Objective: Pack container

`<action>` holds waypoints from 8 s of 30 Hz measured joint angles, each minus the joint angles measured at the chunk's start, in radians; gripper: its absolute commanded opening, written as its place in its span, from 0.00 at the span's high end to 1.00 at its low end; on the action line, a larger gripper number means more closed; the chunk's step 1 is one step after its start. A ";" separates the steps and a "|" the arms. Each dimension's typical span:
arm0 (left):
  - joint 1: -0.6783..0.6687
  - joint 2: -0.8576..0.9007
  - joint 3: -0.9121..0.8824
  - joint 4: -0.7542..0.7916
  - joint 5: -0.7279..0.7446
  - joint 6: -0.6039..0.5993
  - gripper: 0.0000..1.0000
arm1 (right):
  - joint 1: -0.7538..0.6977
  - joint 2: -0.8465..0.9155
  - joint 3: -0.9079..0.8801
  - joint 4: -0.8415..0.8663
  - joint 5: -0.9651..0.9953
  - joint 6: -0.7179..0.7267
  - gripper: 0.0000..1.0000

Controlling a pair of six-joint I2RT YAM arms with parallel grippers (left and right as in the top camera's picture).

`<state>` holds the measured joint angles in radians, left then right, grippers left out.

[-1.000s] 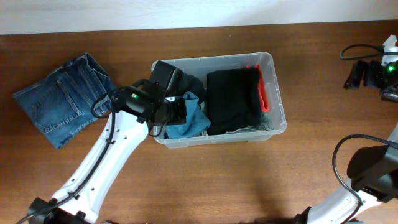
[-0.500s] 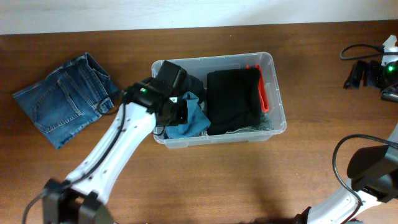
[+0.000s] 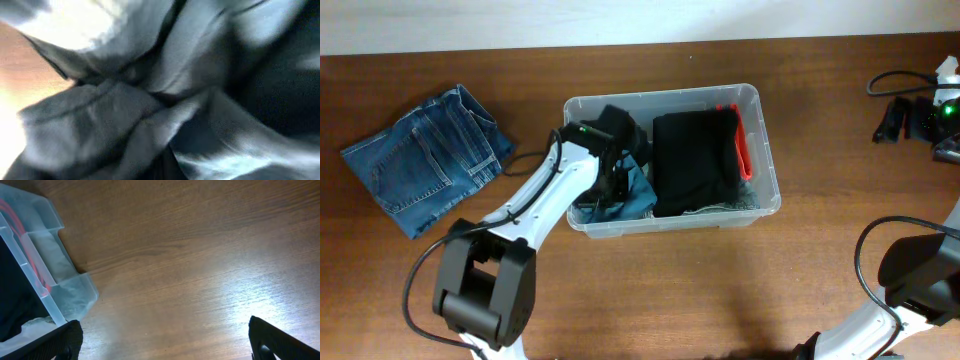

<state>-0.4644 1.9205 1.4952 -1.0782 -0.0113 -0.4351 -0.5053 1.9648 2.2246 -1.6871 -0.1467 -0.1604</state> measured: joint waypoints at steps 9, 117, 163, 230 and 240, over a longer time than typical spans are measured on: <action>0.000 -0.141 0.150 -0.007 0.000 0.000 0.99 | 0.000 0.000 0.000 0.000 0.000 0.000 0.02; -0.023 0.053 0.103 -0.153 0.002 -0.019 1.00 | 0.000 0.000 0.000 0.000 0.000 0.000 0.01; 0.375 -0.344 0.303 -0.100 -0.127 -0.030 0.13 | 0.000 0.000 0.000 0.000 0.000 0.000 0.02; 1.455 -0.192 -0.697 0.864 0.700 0.087 0.01 | 0.000 0.000 0.000 0.000 0.000 0.000 0.02; 1.347 -0.096 -0.656 1.025 0.739 0.087 0.01 | 0.000 0.000 0.000 0.000 0.000 0.000 0.02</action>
<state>0.8825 1.8244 0.8391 -0.0536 0.7280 -0.3485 -0.5053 1.9648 2.2246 -1.6871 -0.1463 -0.1604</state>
